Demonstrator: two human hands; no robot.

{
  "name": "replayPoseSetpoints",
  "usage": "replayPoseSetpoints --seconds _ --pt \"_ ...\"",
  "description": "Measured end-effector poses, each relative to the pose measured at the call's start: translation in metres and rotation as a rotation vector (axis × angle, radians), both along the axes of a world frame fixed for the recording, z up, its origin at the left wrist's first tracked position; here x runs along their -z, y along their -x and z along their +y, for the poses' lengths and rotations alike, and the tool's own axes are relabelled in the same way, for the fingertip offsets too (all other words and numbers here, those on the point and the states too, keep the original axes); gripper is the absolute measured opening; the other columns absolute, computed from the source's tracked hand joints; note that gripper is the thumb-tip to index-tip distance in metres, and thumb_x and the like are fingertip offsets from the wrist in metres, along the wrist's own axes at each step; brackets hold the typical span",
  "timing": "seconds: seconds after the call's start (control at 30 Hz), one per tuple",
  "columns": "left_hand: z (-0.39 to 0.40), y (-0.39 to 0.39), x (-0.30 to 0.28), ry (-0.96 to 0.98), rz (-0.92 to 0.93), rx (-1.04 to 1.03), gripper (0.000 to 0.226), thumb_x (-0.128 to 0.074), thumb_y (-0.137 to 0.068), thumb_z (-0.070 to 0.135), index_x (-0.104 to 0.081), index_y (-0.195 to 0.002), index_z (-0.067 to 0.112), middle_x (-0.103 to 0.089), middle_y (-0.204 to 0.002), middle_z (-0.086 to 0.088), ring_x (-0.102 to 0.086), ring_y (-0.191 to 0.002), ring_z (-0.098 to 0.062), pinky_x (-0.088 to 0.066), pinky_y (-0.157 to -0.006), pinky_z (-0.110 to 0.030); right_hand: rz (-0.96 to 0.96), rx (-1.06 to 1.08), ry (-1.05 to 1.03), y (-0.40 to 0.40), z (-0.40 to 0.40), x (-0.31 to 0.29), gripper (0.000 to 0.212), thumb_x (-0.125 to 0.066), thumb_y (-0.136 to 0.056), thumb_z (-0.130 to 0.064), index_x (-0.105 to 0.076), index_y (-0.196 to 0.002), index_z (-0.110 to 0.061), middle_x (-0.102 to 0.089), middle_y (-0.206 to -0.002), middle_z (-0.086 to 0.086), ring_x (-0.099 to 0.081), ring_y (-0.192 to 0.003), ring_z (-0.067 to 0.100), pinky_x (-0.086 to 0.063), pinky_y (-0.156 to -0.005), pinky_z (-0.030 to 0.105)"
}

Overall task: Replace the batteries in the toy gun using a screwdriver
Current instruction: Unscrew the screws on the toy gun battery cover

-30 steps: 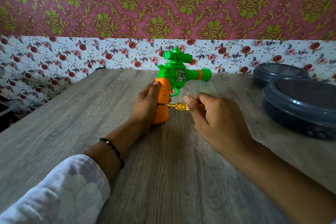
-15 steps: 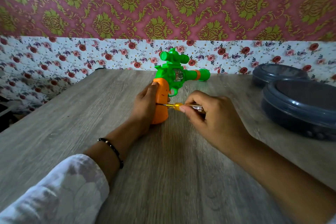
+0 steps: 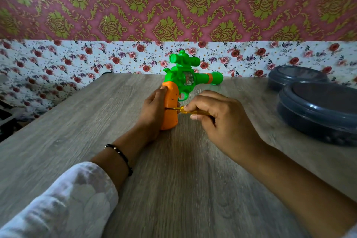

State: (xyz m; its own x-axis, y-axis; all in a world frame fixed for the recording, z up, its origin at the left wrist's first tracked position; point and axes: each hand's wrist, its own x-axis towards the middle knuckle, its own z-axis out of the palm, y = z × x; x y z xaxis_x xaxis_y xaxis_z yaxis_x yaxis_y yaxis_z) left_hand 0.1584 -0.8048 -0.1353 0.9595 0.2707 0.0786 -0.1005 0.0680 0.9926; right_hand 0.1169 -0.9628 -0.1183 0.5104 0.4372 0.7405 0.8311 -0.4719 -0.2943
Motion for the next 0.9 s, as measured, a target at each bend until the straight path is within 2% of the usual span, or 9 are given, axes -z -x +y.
replayPoseSetpoints --seconds 0.07,0.13,0.2,0.27,0.33,0.5,0.63,0.73,0.9 --pt "-0.001 0.002 -0.002 -0.022 -0.004 -0.014 0.033 -0.036 -0.102 0.033 -0.054 -0.117 0.011 -0.057 -0.067 -0.002 -0.055 -0.038 0.003 -0.039 -0.035 -0.011 0.032 0.014 0.023 0.004 0.002 -0.001 0.014 -0.06 -0.084 -0.024 -0.062 -0.095 -0.015 -0.063 -0.084 -0.005 -0.058 -0.07 0.01 -0.05 -0.059 0.035" --pt "-0.002 0.004 -0.003 -0.037 -0.009 -0.008 0.03 -0.035 -0.102 0.032 -0.054 -0.114 0.013 -0.058 -0.069 -0.003 -0.055 -0.038 0.002 -0.04 -0.035 -0.011 0.024 0.096 0.06 0.006 0.001 -0.001 0.034 -0.048 -0.088 -0.047 -0.057 -0.1 -0.016 -0.055 -0.067 -0.012 -0.047 -0.053 0.003 -0.042 -0.047 0.029" --pt "-0.003 0.005 -0.003 -0.025 -0.017 0.002 0.03 -0.035 -0.102 0.032 -0.053 -0.118 0.014 -0.059 -0.072 -0.005 -0.056 -0.039 0.002 -0.042 -0.036 -0.012 -0.026 0.221 0.084 0.007 0.0 -0.002 0.044 -0.033 -0.09 -0.055 -0.055 -0.092 -0.017 -0.035 -0.05 -0.016 -0.035 -0.043 0.003 -0.029 -0.043 0.023" --pt "-0.004 0.004 -0.002 -0.023 -0.02 -0.003 0.033 -0.036 -0.101 0.032 -0.052 -0.123 0.013 -0.058 -0.072 -0.004 -0.056 -0.04 0.002 -0.042 -0.037 -0.012 -0.052 0.292 0.089 0.006 -0.002 -0.001 0.04 -0.028 -0.091 -0.052 -0.046 -0.074 -0.021 -0.026 -0.046 -0.014 -0.031 -0.039 0.008 -0.025 -0.043 0.023" --pt "-0.005 0.003 -0.001 -0.032 -0.015 -0.004 0.038 -0.036 -0.101 0.033 -0.051 -0.127 0.009 -0.058 -0.072 -0.003 -0.056 -0.04 0.002 -0.041 -0.037 -0.012 -0.051 0.275 0.068 0.006 0.0 -0.001 0.034 -0.031 -0.091 -0.046 -0.043 -0.071 -0.022 -0.031 -0.046 -0.012 -0.032 -0.039 0.01 -0.023 -0.043 0.023" --pt "-0.005 0.004 0.0 -0.051 -0.058 0.021 0.038 -0.035 -0.102 0.03 -0.05 -0.131 0.011 -0.06 -0.078 -0.002 -0.059 -0.046 0.004 -0.043 -0.04 -0.012 -0.06 0.145 0.041 0.003 -0.001 -0.005 0.03 -0.045 -0.09 -0.035 -0.056 -0.075 -0.012 -0.04 -0.049 -0.01 -0.033 -0.039 0.002 -0.025 -0.04 0.02" --pt "-0.005 0.003 0.0 -0.021 -0.059 0.03 0.039 -0.034 -0.102 0.03 -0.048 -0.133 0.012 -0.061 -0.08 -0.003 -0.06 -0.048 0.004 -0.045 -0.041 -0.013 -0.001 0.091 0.052 0.0 -0.007 -0.008 0.018 -0.055 -0.085 -0.028 -0.061 -0.081 -0.012 -0.058 -0.058 -0.003 -0.052 -0.049 0.012 -0.043 -0.048 0.031" --pt "-0.004 0.002 0.0 -0.01 -0.047 0.023 0.038 -0.034 -0.102 0.032 -0.049 -0.131 0.013 -0.061 -0.079 -0.004 -0.06 -0.047 0.003 -0.046 -0.041 -0.014 0.016 0.063 0.048 0.001 -0.008 -0.01 0.016 -0.058 -0.083 -0.028 -0.065 -0.085 -0.013 -0.064 -0.066 -0.002 -0.058 -0.057 0.013 -0.049 -0.054 0.036" --pt "-0.002 0.001 0.0 0.028 0.008 -0.011 0.04 -0.036 -0.101 0.035 -0.054 -0.124 0.007 -0.059 -0.063 0.0 -0.057 -0.04 0.0 -0.042 -0.038 -0.012 -0.009 -0.004 0.059 0.0 -0.008 -0.008 0.012 -0.064 -0.08 -0.021 -0.068 -0.087 -0.012 -0.069 -0.079 -0.001 -0.063 -0.069 0.012 -0.053 -0.062 0.033"
